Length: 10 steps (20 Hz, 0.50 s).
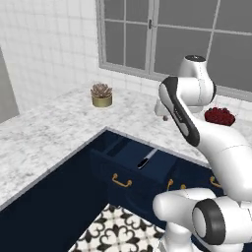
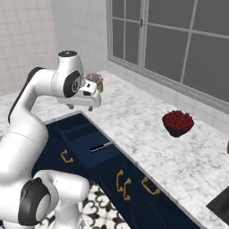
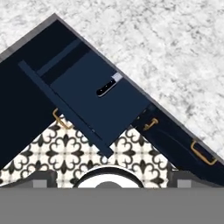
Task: Pick up the knife from the drawer and place it on the cutting board. Then place the meat from the plate to the cutting board.
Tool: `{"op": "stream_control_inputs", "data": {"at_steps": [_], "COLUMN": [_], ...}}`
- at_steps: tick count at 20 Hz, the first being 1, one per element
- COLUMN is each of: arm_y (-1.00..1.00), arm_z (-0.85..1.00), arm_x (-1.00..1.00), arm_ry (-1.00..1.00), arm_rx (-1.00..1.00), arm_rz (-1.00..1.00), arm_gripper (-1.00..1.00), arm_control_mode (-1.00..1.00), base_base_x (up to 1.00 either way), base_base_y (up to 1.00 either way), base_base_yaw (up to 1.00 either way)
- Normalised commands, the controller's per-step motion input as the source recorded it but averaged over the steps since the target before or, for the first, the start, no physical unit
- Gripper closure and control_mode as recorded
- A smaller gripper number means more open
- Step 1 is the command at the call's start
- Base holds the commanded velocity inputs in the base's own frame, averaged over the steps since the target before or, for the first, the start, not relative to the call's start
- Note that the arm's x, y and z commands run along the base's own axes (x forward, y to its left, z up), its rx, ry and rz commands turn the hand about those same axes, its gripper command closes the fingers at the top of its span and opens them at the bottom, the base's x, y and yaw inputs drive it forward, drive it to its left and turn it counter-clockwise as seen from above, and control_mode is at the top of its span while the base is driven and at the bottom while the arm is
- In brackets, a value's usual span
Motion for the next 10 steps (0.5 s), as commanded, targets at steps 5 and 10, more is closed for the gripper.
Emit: {"op": "stream_control_inputs", "data": {"at_steps": [5, 10], "arm_y": [0.00, 0.00], "arm_z": [0.00, 0.00], "arm_x": [0.00, 0.00], "arm_ry": [0.00, 0.00], "arm_rx": [0.00, 0.00], "arm_rz": [0.00, 0.00], "arm_gripper": [-1.00, -1.00], "arm_control_mode": [1.00, 1.00], "base_base_x": [0.00, 0.00], "base_base_y": [-0.74, -0.73], "base_base_yaw": [0.48, 0.37]}}
